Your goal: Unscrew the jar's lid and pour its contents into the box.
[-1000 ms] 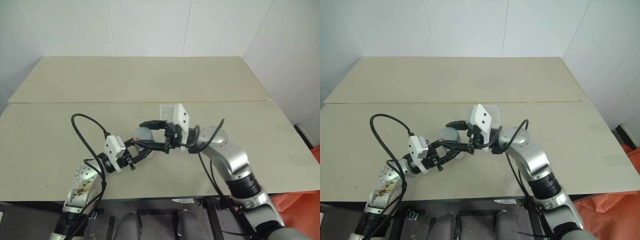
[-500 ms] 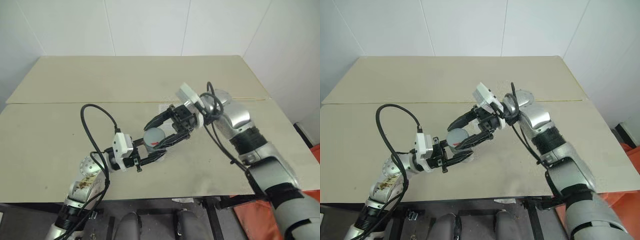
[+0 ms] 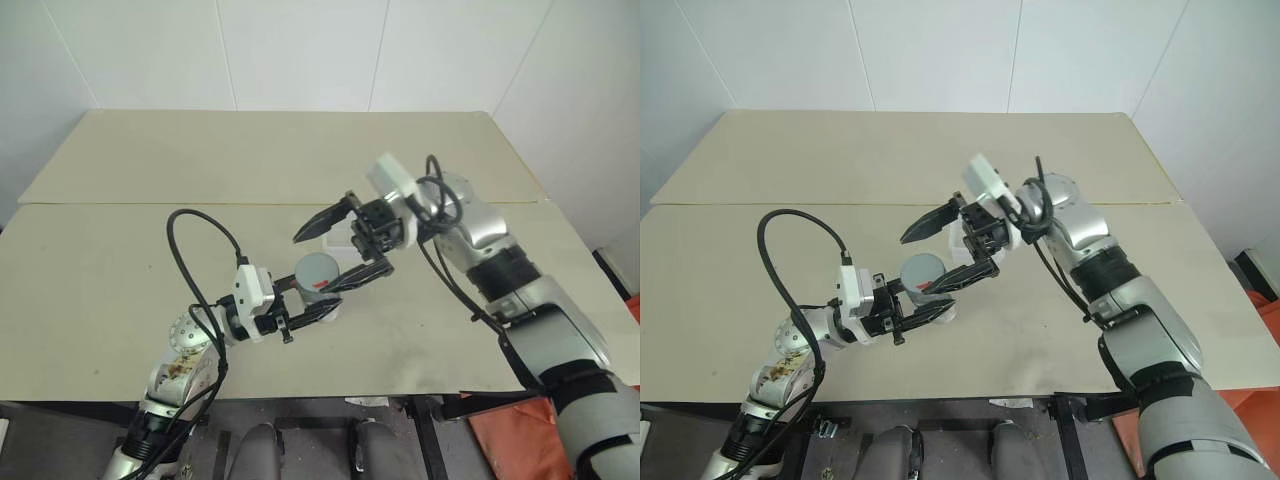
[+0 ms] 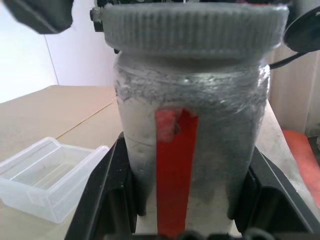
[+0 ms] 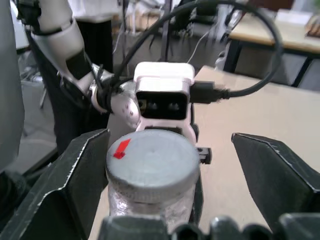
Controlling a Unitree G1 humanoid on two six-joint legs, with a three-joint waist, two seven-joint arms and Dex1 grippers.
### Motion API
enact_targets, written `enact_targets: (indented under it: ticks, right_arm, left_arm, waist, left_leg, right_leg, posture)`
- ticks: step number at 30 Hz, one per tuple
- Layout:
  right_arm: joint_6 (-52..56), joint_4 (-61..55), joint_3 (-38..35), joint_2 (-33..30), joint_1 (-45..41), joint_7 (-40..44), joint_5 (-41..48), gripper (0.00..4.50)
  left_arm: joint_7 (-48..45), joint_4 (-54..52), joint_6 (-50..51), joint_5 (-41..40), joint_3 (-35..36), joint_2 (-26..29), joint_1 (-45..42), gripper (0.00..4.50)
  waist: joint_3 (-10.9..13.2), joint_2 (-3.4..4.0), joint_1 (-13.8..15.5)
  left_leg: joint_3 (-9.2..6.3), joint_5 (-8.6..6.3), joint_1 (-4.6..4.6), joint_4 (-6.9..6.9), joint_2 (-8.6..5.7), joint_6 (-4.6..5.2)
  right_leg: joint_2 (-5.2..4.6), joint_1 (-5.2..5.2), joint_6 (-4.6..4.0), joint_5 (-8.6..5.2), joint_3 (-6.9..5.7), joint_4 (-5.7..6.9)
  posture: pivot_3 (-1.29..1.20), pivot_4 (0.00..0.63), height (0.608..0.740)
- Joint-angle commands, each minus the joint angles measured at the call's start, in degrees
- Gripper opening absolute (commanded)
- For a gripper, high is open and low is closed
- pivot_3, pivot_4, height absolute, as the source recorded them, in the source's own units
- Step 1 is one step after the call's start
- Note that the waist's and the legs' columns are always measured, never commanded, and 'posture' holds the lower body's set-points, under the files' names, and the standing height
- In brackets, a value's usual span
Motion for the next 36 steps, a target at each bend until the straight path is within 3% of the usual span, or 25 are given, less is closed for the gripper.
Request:
enact_targets:
  ticks: [1, 8, 12, 15, 21, 36]
  right_arm:
    - [7.1, -11.2, -7.7, -3.3, 4.4, -4.2, 2.1, 4.45]
    - [17.8, -43.3, -18.3, -2.9, 26.1, -34.1, 1.7, 4.45]
    - [20.7, -58.1, -17.5, 2.1, 34.9, -55.1, -9.8, 4.45]
    - [23.3, -63.9, -14.9, 4.8, 37.1, -63.2, -16.0, 4.45]
    - [28.5, -67.4, -11.3, 8.1, 37.8, -70.3, -21.3, 4.45]
    - [24.2, -59.7, -7.1, 12.2, 37.6, -67.7, -27.0, 4.45]
  left_arm:
    - [0.7, -1.4, -2.6, 0.6, 0.0, -0.7, 0.5, 1.97]
    - [5.0, 3.6, -5.3, 3.5, 1.1, -2.9, -1.6, 1.97]
    - [7.3, 7.5, -7.7, 5.4, 2.1, -4.1, -3.8, 1.97]
    - [8.8, 9.7, -9.2, 6.7, 2.3, -4.7, -5.1, 1.97]
    - [9.1, 11.4, -9.9, 6.6, 2.4, -4.8, -6.5, 1.97]
    - [11.1, 5.7, -5.8, 5.7, 1.7, -5.0, -4.2, 1.97]
  waist:
    - [0.0, 0.00, 0.0]
    - [0.0, 0.01, 0.0]
    - [0.0, 0.02, -0.3]
    - [0.0, 0.01, -0.5]
    - [0.0, 0.01, -0.4]
    - [0.0, 0.01, -0.5]
  left_leg:
    - [0.02, 0.00, 0.00, 0.00, 0.00, 0.00]
    - [-0.03, 0.00, 0.01, -0.02, 0.00, 0.00]
    - [-0.07, 0.00, 0.06, 0.04, 0.00, -0.01]
    - [-0.05, 0.02, 0.07, 0.10, 0.00, -0.03]
    - [-0.06, 0.03, 0.06, 0.11, -0.01, -0.04]
    - [-0.08, 0.02, 0.03, 0.06, 0.00, -0.03]
  right_leg:
    - [-0.01, 0.00, 0.00, 0.00, 0.01, -0.01]
    - [0.03, -0.04, 0.01, -0.02, 0.01, 0.05]
    - [0.04, 0.00, 0.36, -0.21, -0.01, 0.12]
    - [0.04, 0.00, 0.43, -0.19, 0.02, 0.13]
    - [0.04, 0.02, 0.33, -0.14, 0.03, 0.10]
    - [0.06, 0.03, 0.24, -0.08, 0.02, 0.00]
  posture:
    - [0.00, 0.150, 0.740]
    - [0.00, 0.150, 0.740]
    - [0.00, 0.150, 0.740]
    - [0.00, 0.150, 0.740]
    - [0.00, 0.150, 0.740]
    - [0.00, 0.150, 0.740]
